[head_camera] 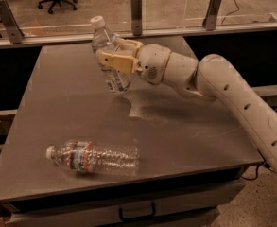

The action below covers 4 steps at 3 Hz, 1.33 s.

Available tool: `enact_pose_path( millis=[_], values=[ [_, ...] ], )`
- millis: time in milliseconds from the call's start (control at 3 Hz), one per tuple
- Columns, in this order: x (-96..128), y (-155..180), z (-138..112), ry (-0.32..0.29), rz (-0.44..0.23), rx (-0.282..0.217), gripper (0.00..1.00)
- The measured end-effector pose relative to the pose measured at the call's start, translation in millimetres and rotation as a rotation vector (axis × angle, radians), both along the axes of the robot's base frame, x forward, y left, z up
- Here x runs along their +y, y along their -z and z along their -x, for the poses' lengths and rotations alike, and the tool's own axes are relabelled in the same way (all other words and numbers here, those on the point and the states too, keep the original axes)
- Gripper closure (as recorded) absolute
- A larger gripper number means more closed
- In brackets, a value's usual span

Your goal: Place blue plastic bottle upright

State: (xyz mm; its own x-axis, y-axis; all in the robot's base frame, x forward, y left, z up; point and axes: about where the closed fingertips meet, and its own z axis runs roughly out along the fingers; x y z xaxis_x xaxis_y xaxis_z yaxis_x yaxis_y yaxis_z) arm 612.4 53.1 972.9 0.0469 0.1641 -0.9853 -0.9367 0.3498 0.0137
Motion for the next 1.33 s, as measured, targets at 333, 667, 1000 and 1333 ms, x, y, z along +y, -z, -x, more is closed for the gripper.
enact_pose_path(
  millis=[333,667,1000,1333],
  values=[
    [-15,7,7,0.012,-0.030,0.009,1.00],
    [-25,15,13,0.008,-0.007,0.015,1.00],
    [-30,28,18,-0.005,0.013,0.023,1.00],
    [-36,41,21,-0.010,0.006,0.028,1.00]
  ],
)
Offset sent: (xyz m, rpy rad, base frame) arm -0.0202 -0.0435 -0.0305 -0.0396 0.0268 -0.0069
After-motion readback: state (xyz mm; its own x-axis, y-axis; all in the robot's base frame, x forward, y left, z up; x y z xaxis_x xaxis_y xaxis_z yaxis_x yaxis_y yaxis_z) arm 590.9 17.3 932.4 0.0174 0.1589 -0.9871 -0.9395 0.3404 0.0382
